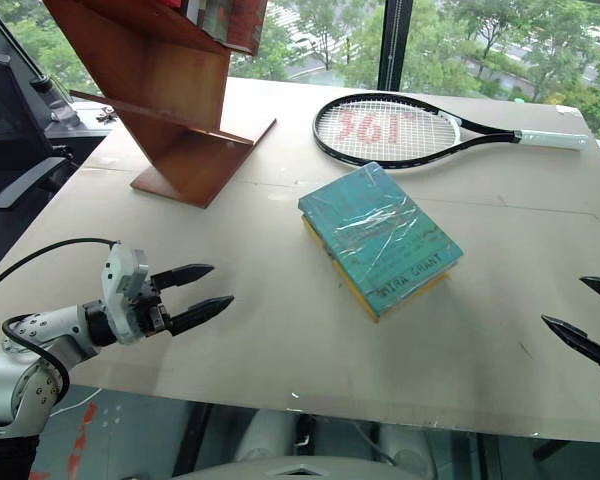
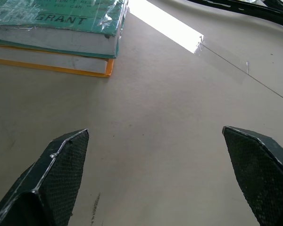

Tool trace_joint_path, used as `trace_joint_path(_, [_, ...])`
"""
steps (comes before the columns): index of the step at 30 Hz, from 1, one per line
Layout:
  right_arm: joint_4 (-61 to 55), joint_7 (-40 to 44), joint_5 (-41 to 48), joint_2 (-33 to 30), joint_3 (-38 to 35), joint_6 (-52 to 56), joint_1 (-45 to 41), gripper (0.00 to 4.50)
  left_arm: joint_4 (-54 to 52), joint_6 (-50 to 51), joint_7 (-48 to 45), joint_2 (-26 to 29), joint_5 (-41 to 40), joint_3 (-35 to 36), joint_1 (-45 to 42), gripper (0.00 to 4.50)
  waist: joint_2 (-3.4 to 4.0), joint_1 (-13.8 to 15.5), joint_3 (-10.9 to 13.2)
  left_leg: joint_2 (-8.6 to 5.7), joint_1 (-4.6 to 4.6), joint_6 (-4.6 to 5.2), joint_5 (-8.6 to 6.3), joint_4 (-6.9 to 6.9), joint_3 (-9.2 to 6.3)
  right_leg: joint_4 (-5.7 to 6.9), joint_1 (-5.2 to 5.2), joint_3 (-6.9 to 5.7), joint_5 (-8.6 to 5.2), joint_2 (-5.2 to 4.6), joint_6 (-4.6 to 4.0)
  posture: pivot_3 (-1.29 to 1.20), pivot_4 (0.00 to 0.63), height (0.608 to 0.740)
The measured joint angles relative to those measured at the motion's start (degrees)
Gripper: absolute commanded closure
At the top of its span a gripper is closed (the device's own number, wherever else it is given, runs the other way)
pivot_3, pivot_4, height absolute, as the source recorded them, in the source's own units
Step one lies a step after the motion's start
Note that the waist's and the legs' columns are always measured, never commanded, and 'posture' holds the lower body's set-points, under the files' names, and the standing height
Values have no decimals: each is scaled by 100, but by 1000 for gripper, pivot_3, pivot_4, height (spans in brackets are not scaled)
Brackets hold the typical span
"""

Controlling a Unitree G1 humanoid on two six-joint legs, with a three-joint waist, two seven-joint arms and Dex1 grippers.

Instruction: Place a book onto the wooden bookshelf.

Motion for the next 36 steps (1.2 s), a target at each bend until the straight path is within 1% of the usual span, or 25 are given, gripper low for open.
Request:
trace_joint_path(2, [-50, -111, -5, 29, 3, 56, -25, 0, 1, -4, 2, 0, 0, 0, -13, 40, 0, 0, 0, 0, 1, 0, 0, 0, 0, 0, 0, 0, 0, 0, 0, 0, 150, 739])
trace_joint_path(4, [-616, -876, 2, 265, 175, 539, -361, 0, -20, 4, 4, 0, -71, -13, -261, 40, 0, -12, 1, 7, 2, 0, 0, 7, -2, 9, -2, 2, 1, -3, -1, 0, 150, 739])
trace_joint_path(5, [-862, -1115, -1, 295, 271, 678, -446, 0, -73, 4, 3, 0, -117, -15, -353, 40, 4, -15, -1, 7, 4, -1, 0, 7, -2, 12, -2, 4, 1, -5, -1, 0, 150, 739])
trace_joint_path(6, [-1307, -1616, -70, 289, 422, 1092, -603, 0, -241, 3, -18, 8, -203, -8, -439, 40, 9, -18, -2, 6, 6, -1, 0, 7, 2, 15, -2, 7, 2, -7, -2, 0, 150, 739])
trace_joint_path(7, [-1669, -2019, -61, 198, 581, 1579, -832, 0, -422, 3, -66, 9, -333, -7, -481, 40, 12, -22, -4, 5, 5, -1, 0, 7, 4, 15, -3, 8, 2, -9, -2, 0, 150, 739])
trace_joint_path(9, [-1870, -2235, 148, 3, 726, 2106, -1170, 0, -566, 3, -128, 12, -445, -1, -498, 40, 12, -20, -3, 3, 2, -1, 0, 6, 7, 10, -4, 9, 2, -10, -2, 0, 150, 739])
trace_joint_path(10, [-1922, -2373, 356, -166, 895, 2561, -1581, 0, -656, -5, -202, 25, -506, -5, -506, 40, 12, -24, -3, 3, 2, 0, 0, 5, 9, 9, -5, 10, 2, -9, -3, 0, 150, 739])
trace_joint_path(11, [-1939, -2469, 409, -220, 974, 2735, -1785, 513, -714, -25, -245, 34, -519, -15, -518, 0, 11, -16, -2, 3, -1, 0, 0, 4, 7, 5, -5, 7, 2, -8, -3, 0, 150, 739])
trace_joint_path(12, [-1868, -2765, 373, -262, 1308, 3092, -2355, 750, -786, -149, -393, 84, -517, -1, -440, 0, 9, -19, -3, 4, -1, 0, 0, 3, 7, 2, -5, 7, 2, -6, -3, 0, 150, 739])
trace_joint_path(13, [-1843, -2861, 348, -288, 1428, 3191, -2525, 1236, -829, -182, -447, 87, -517, -18, -433, 0, 12, -31, -1, 2, -5, 0, 0, 2, 10, 2, -12, 9, 2, -6, -4, 0, 150, 739])
trace_joint_path(14, [-1731, -2999, 271, -329, 1709, 3356, -2856, 1649, -913, -274, -555, 97, -517, -23, -368, 0, 12, -28, 0, 0, -6, 0, 0, 0, 15, 3, -16, 13, 2, -5, -4, 0, 150, 739])
trace_joint_path(15, [-1536, -3134, 120, -344, 2129, 3526, -3321, 2211, -966, -369, -651, 100, -518, -24, -289, 0, 13, -31, 0, 0, -6, 1, 0, 0, 17, 3, -17, 13, 2, -2, -4, 0, 150, 739])
trace_joint_path(16, [-1384, -3203, -18, -353, 2433, 3610, -3627, 2605, -1018, -412, -688, 99, -518, -12, -239, 0, 13, -30, 1, 0, -12, 1, 0, -2, 20, 3, -24, 15, 2, 1, -4, 0, 150, 739])
trace_joint_path(20, [-370, -3321, -876, -317, 3935, 3773, -5037, 4453, -1145, -527, -743, 96, -526, 15, -85, 0, 13, -49, 2, 0, -21, 2, 1, -1, 28, 6, -39, 25, 3, 19, -3, 0, 150, 739])
trace_joint_path(23, [247, -3063, -1377, -249, 4788, 3659, -5533, 4453, -1223, -532, -615, 76, -529, 37, 53, 0, 12, -18, 2, 0, -47, 2, 1, 2, 22, 6, -59, 22, 4, 27, -1, 0, 150, 739])
trace_joint_path(26, [575, -2674, -1686, -82, 5414, 3517, -5731, 4453, -1345, -525, -431, 58, -552, 77, 193, 0, 13, -15, 2, 1, -87, 2, 1, 14, 15, 13, -91, 18, 16, 32, 21, 0, 150, 739])
trace_joint_path(29, [547, -2532, -1731, 266, 5587, 3551, -5828, 4453, -1425, -500, -216, 12, -559, 142, 420, 0, 13, -29, 2, 2, -92, 2, 1, 15, 18, 22, -100, 20, 17, 34, 23, 0, 150, 739])
trace_joint_path(36, [55, -2520, -1795, 702, 5638, 3839, -5962, 4453, -1582, -503, 161, -14, -315, 158, 884, 0, 13, -52, 3, 3, -87, 2, 2, 17, 14, 32, -100, 15, 16, 37, 22, 0, 150, 739])
